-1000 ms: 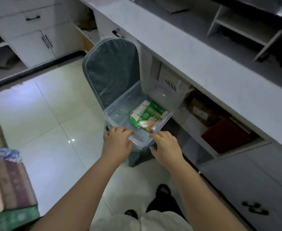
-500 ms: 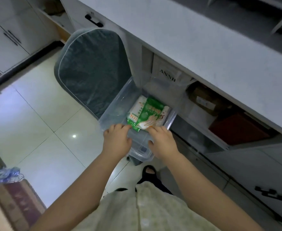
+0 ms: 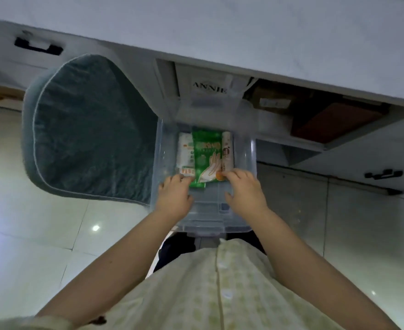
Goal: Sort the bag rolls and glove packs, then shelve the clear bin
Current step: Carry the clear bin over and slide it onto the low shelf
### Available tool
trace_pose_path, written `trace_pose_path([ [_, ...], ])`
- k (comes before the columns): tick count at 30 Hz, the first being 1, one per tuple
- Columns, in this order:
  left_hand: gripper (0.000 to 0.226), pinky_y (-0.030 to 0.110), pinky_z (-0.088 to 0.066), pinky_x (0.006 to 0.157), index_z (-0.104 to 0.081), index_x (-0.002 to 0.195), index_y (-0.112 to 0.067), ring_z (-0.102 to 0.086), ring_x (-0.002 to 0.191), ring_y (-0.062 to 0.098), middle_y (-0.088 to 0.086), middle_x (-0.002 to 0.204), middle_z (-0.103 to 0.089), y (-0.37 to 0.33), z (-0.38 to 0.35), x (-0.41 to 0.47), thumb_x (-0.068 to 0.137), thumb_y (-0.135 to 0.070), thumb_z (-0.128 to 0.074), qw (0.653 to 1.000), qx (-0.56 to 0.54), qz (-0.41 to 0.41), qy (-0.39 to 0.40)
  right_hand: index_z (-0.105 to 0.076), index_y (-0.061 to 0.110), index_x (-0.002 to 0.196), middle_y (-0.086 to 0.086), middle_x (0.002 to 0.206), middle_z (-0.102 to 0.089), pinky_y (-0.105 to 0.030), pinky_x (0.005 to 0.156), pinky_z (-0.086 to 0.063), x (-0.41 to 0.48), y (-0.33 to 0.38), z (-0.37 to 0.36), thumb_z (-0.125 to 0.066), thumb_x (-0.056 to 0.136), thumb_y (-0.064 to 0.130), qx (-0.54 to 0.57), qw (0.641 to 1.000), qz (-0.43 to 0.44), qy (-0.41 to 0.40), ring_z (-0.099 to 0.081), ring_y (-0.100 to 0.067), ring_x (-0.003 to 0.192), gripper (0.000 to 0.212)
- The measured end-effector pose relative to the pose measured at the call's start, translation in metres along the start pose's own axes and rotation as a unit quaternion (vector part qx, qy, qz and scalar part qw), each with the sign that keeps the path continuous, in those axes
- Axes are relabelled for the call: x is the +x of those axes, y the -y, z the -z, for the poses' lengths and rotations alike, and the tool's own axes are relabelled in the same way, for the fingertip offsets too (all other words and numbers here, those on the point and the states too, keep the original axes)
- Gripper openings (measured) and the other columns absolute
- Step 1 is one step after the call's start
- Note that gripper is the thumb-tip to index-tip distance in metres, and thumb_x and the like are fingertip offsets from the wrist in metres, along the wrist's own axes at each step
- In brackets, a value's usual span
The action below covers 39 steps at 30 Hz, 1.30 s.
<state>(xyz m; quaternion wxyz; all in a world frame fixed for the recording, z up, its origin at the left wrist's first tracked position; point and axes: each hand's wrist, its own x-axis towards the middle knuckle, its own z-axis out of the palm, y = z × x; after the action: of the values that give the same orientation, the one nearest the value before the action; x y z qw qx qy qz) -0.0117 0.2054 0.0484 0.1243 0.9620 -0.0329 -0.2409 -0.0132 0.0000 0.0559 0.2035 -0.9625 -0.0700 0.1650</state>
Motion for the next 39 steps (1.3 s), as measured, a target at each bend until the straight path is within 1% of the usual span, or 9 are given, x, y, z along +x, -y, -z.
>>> trace_pose_path([
  [6, 0.083, 0.047, -0.04, 0.098, -0.026, 0.146, -0.042, -0.036, 0.125, 0.037, 0.016, 0.143, -0.035, 0.071, -0.019, 0.002, 0.079, -0.013, -0.064, 0.987, -0.156, 0.032, -0.01, -0.014, 0.021, 0.148, -0.014, 0.15, -0.029, -0.048, 0.106, -0.031, -0.032, -0.011, -0.059, -0.066, 0.083, 0.034, -0.011, 0.95, -0.309, 0.037, -0.025, -0.037, 0.133, 0.084],
  [10, 0.092, 0.04, -0.039, 0.102, -0.021, 0.149, -0.023, -0.045, 0.123, 0.03, 0.016, 0.141, -0.042, 0.1, -0.038, 0.019, 0.075, -0.006, -0.072, 0.935, -0.331, 0.122, -0.032, -0.003, 0.031, 0.149, -0.016, 0.142, -0.041, -0.046, 0.1, -0.041, -0.036, -0.043, -0.082, -0.068, 0.08, 0.028, 0.17, 0.898, -0.404, 0.042, -0.042, -0.038, 0.125, 0.095],
  [14, 0.078, 0.045, -0.049, 0.093, -0.033, 0.139, -0.022, -0.057, 0.108, 0.027, 0.01, 0.128, -0.055, 0.109, -0.06, 0.034, 0.076, 0.006, -0.068, 0.84, -0.482, 0.234, 0.083, -0.032, 0.023, 0.144, -0.006, 0.129, -0.055, -0.032, 0.083, -0.046, -0.027, -0.067, -0.098, -0.067, 0.079, 0.005, 0.37, 0.822, -0.431, -0.046, -0.056, -0.024, 0.108, 0.076],
  [17, 0.09, 0.057, -0.052, 0.087, -0.032, 0.138, -0.035, -0.057, 0.11, 0.031, 0.009, 0.127, -0.055, 0.115, -0.072, 0.041, 0.071, 0.018, -0.061, 0.789, -0.528, 0.286, 0.131, -0.053, 0.023, 0.128, -0.011, 0.119, -0.063, -0.035, 0.074, -0.052, -0.031, -0.084, -0.113, -0.063, 0.079, -0.002, 0.471, 0.752, -0.457, -0.059, -0.061, -0.027, 0.097, 0.056],
  [20, 0.103, 0.06, -0.053, 0.083, -0.029, 0.138, -0.044, -0.055, 0.114, 0.034, 0.003, 0.125, -0.052, 0.116, -0.073, 0.039, 0.066, 0.025, -0.052, 0.797, -0.53, 0.263, 0.121, -0.058, 0.031, 0.118, -0.009, 0.113, -0.065, -0.042, 0.075, -0.054, -0.044, -0.083, -0.117, -0.059, 0.084, -0.003, 0.528, 0.707, -0.466, -0.069, -0.064, -0.027, 0.094, 0.048],
  [24, 0.116, 0.064, -0.052, 0.08, -0.024, 0.132, -0.06, -0.055, 0.114, 0.035, -0.005, 0.128, -0.048, 0.112, -0.056, 0.024, 0.062, 0.025, -0.06, 0.804, -0.546, 0.197, 0.126, -0.064, 0.047, 0.104, 0.005, 0.101, -0.068, -0.035, 0.069, -0.053, -0.066, -0.066, -0.09, -0.051, 0.079, -0.01, 0.55, 0.697, -0.446, -0.116, -0.066, -0.023, 0.091, 0.063],
  [29, 0.111, 0.056, -0.057, 0.062, -0.029, 0.128, -0.068, -0.062, 0.101, 0.039, 0.0, 0.125, -0.051, 0.082, -0.028, 0.006, 0.068, 0.021, -0.059, 0.807, -0.537, 0.124, 0.211, -0.061, 0.052, 0.115, -0.002, 0.12, -0.063, -0.043, 0.075, -0.058, -0.126, -0.061, -0.049, -0.05, 0.081, -0.018, 0.629, 0.644, -0.413, -0.138, -0.065, -0.024, 0.102, 0.078],
  [34, 0.101, 0.055, -0.056, 0.074, -0.036, 0.133, -0.054, -0.06, 0.109, 0.034, 0.006, 0.126, -0.054, 0.0, -0.013, -0.002, 0.071, 0.025, -0.051, 0.815, -0.505, 0.033, 0.281, -0.064, 0.051, 0.107, -0.001, 0.112, -0.066, -0.032, 0.058, -0.056, -0.215, -0.068, -0.026, -0.054, 0.086, -0.015, 0.671, 0.569, -0.422, -0.22, -0.071, -0.014, 0.084, 0.07],
  [39, 0.1, 0.05, -0.058, 0.07, -0.04, 0.133, -0.052, -0.064, 0.103, 0.033, 0.007, 0.127, -0.056, -0.116, -0.011, -0.01, 0.069, 0.024, -0.049, 0.821, -0.438, -0.083, 0.357, -0.045, 0.03, 0.139, -0.011, 0.121, -0.06, -0.038, 0.06, -0.059, -0.314, -0.087, -0.013, -0.057, 0.085, -0.011, 0.693, 0.454, -0.438, -0.349, -0.062, -0.027, 0.096, 0.069],
])
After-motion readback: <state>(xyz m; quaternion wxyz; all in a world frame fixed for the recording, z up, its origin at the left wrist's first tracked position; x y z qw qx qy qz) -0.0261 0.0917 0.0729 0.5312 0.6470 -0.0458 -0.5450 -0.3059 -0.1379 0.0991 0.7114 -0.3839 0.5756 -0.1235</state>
